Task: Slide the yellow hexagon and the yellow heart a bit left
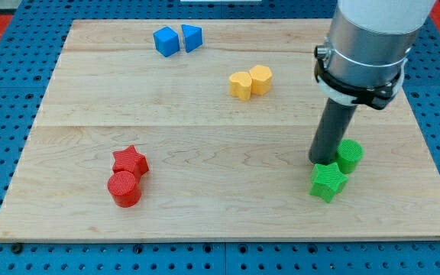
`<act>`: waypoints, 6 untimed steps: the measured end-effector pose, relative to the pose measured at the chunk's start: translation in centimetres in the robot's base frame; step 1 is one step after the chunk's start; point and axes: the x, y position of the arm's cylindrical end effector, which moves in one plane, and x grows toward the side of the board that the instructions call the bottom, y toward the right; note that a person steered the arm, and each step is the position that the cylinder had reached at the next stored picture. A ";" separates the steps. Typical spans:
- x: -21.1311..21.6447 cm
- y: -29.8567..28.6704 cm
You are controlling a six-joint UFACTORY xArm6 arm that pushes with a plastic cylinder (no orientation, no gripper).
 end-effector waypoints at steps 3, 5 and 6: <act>-12.7 4.5; -18.1 4.1; -20.5 3.4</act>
